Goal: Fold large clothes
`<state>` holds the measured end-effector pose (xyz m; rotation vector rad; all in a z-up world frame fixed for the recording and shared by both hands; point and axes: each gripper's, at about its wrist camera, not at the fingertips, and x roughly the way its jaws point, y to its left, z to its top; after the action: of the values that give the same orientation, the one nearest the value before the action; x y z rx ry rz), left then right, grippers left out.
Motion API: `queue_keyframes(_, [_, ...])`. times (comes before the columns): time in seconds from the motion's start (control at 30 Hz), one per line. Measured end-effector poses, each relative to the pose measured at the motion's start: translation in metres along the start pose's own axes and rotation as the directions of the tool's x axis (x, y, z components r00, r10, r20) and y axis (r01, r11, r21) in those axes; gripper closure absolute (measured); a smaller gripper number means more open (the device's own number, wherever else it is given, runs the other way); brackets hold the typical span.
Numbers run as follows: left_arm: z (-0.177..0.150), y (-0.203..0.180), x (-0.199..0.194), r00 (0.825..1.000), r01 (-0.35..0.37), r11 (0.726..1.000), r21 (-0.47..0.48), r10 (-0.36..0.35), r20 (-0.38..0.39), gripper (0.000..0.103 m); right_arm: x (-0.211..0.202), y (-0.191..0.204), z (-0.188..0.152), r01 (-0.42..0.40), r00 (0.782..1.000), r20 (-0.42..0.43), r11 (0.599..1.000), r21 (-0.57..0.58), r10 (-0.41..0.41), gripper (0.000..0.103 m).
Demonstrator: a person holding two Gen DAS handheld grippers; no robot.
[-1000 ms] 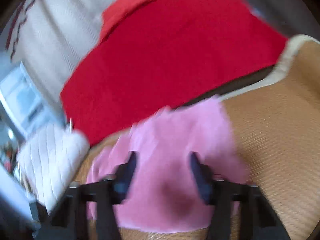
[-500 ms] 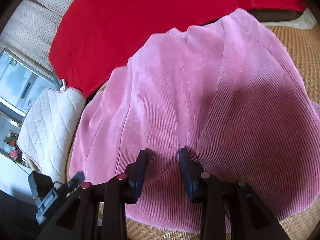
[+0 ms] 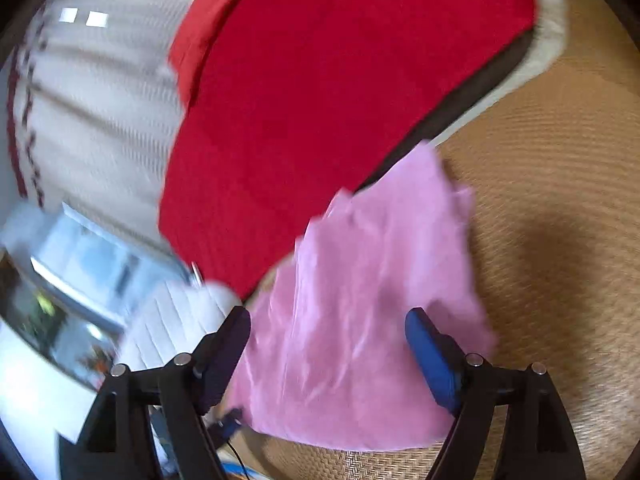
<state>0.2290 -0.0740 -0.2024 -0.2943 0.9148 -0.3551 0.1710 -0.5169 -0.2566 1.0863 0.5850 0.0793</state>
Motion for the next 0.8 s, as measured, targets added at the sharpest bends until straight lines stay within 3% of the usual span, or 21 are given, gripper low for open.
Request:
queue_keyframes(0.07, [0.000,-0.001,-0.003,0.998,-0.057,0.998,0.021,0.057,0.032,0.031,-0.008,-0.015,0.004,0.008,1.000,0.002,0.999,0.052,-0.008,0.021])
queue_keyframes(0.13, [-0.001,0.004,0.004,0.997,-0.081,0.997,-0.010,0.081,-0.002,0.028,-0.013,-0.021,0.005,0.024,1.000,0.013,0.998,0.062,-0.024,0.022])
queue_keyframes(0.3, [-0.013,0.018,0.017,0.991,0.085,0.982,-0.169,-0.101,-0.090,0.028,-0.007,0.004,-0.003,-0.002,1.000,0.024,0.998,-0.058,0.003,0.033])
queue_keyframes(0.37, [-0.019,0.014,0.018,0.983,0.140,0.972,-0.191,-0.160,-0.091,0.028,0.010,0.021,-0.013,0.006,1.000,0.002,0.993,-0.122,-0.006,0.048])
queue_keyframes(0.43, [-0.021,0.010,0.024,0.976,0.164,0.967,-0.198,-0.188,-0.111,0.023,0.034,0.038,-0.028,0.025,0.998,-0.048,0.982,-0.188,-0.035,0.063])
queue_keyframes(0.5, [-0.022,0.013,0.034,0.972,0.164,0.956,-0.244,-0.199,-0.127,0.023,0.054,0.050,-0.042,0.049,0.993,-0.091,0.969,-0.243,-0.073,0.064])
queue_keyframes(0.63, [-0.019,0.024,0.037,0.979,0.175,0.935,-0.310,-0.200,-0.050,0.023,0.089,0.066,-0.071,0.120,0.968,-0.165,0.927,-0.355,-0.188,0.065])
queue_keyframes(0.7, [-0.013,0.029,0.038,0.979,0.184,0.928,-0.324,-0.202,-0.023,0.023,0.113,0.054,-0.083,0.219,0.922,-0.216,0.892,-0.396,-0.323,0.067])
queue_keyframes(0.73, [-0.011,0.031,0.040,0.979,0.188,0.925,-0.330,-0.205,-0.017,0.024,0.113,0.052,-0.086,0.230,0.920,-0.203,0.882,-0.412,-0.335,0.066])
queue_keyframes(0.77, [-0.007,0.027,0.047,0.978,0.192,0.923,-0.334,-0.207,-0.008,0.029,0.112,0.053,-0.087,0.232,0.920,-0.197,0.874,-0.426,-0.340,0.067])
queue_keyframes(0.8, [-0.004,0.025,0.050,0.979,0.192,0.925,-0.329,-0.204,-0.002,0.045,0.110,0.053,-0.088,0.235,0.917,-0.201,0.873,-0.428,-0.345,0.067])
